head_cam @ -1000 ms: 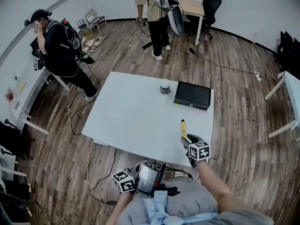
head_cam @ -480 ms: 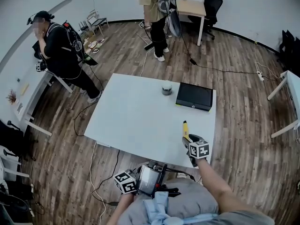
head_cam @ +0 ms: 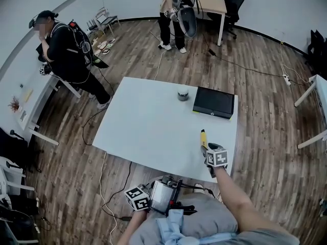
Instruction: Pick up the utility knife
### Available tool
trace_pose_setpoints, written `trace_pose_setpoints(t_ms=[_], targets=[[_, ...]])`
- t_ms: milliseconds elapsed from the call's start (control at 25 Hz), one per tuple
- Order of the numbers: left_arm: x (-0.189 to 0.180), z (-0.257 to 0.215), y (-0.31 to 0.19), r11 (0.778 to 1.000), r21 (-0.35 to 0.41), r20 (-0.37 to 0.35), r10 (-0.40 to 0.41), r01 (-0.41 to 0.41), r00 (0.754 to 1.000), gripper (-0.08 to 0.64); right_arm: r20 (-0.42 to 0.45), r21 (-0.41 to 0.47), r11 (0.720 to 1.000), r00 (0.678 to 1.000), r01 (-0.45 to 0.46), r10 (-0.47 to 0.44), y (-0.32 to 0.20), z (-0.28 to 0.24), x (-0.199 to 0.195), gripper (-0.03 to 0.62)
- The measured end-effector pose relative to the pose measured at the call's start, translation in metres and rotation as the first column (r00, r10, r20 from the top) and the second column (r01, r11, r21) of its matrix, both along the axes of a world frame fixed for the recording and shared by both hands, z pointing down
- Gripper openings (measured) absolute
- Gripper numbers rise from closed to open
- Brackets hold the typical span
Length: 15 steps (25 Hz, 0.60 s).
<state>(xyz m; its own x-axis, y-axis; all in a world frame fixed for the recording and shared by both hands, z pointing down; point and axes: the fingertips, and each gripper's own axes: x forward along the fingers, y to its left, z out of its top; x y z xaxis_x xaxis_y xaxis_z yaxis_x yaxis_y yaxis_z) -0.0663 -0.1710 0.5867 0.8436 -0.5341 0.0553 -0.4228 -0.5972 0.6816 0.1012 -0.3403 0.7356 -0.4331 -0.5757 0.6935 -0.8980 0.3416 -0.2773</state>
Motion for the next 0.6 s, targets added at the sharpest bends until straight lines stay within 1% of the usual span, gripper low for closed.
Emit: trace_pose_setpoints(t_ms=[80, 160, 240, 360, 480, 600], targets=[[-0.001, 0.009, 0.001, 1.000, -0.005, 0.003, 0.000, 0.000, 1.000, 0.020, -0.021, -0.022, 1.000, 1.000, -0.010, 0.010, -0.001, 0.007, 0.004, 0.150], [0.003, 0.003, -0.001, 1.000, -0.017, -0.002, -0.012, 0.012, 1.000, 0.019, -0.031, -0.038, 0.999, 0.999, -0.012, 0.011, -0.002, 0.013, 0.005, 0.153], [0.004, -0.002, -0.003, 0.999, -0.025, -0.006, -0.022, 0.022, 1.000, 0.019, -0.033, -0.050, 0.999, 0.999, -0.012, 0.011, -0.003, 0.018, 0.005, 0.155], [-0.002, 0.009, -0.003, 0.999, -0.020, 0.000, -0.029, 0.029, 1.000, 0.020, -0.036, -0.062, 0.998, 0.999, -0.016, 0.013, -0.002, 0.021, 0.004, 0.156], [0.002, 0.000, -0.007, 0.999, -0.033, -0.002, -0.033, 0.033, 0.999, 0.018, -0.034, -0.066, 0.998, 0.999, -0.024, 0.022, -0.005, 0.023, 0.006, 0.156], [-0.002, 0.014, -0.007, 0.999, -0.024, 0.009, -0.032, 0.032, 0.999, 0.019, -0.037, -0.075, 0.997, 0.999, -0.028, 0.025, -0.007, 0.025, 0.009, 0.156]])
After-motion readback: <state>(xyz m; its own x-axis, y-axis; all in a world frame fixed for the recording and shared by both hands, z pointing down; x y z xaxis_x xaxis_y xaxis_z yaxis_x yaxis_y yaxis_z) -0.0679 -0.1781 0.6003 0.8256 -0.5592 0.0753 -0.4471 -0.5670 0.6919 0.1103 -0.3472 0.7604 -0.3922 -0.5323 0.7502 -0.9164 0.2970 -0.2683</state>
